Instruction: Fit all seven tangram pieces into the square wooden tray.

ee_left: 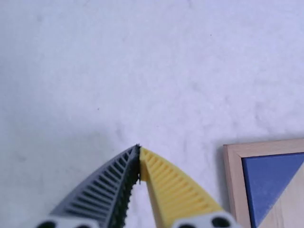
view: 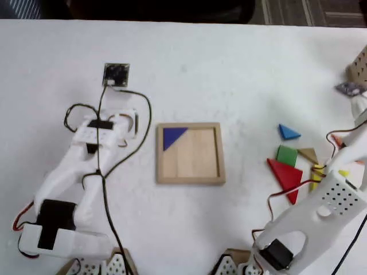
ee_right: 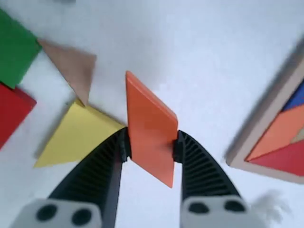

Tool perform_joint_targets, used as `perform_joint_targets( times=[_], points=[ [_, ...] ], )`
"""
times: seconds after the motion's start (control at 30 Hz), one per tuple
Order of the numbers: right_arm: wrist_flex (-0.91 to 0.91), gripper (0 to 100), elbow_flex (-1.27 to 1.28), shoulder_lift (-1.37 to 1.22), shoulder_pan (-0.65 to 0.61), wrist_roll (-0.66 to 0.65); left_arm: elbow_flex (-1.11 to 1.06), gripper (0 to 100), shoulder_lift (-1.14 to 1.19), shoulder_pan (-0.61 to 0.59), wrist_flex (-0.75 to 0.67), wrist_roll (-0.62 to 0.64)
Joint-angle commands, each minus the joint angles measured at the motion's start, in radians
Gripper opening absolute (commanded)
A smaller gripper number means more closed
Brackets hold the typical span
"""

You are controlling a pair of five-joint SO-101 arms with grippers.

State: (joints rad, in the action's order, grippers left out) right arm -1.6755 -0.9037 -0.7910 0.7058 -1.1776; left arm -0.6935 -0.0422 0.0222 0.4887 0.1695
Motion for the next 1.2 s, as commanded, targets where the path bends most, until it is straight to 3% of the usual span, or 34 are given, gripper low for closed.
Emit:
perform_joint_targets(
  times=[0.0,0.13,0.3,0.67,0.93,1.17],
  points=[
    [-0.044,5.8,-0.006,0.140,-0.031,0.155,0.055,3,-0.007,0.001,-0.031,-0.017],
    [-0.045,5.8,0.086,0.232,-0.064,0.242,0.058,3,-0.007,-0.001,-0.031,-0.017],
    [-0.044,5.8,0.377,0.409,-0.166,0.304,0.058,3,-0.007,-0.001,-0.031,-0.017],
    [-0.028,5.8,0.778,0.633,-0.559,0.473,0.061,3,-0.008,-0.031,-0.031,-0.017],
    [0.101,5.8,0.908,0.634,-0.846,0.644,0.061,3,-0.008,-0.031,-0.032,-0.017],
    [0.354,6.3,1.057,0.633,-1.046,0.736,0.061,3,-0.008,-0.031,-0.032,-0.017]
  ],
)
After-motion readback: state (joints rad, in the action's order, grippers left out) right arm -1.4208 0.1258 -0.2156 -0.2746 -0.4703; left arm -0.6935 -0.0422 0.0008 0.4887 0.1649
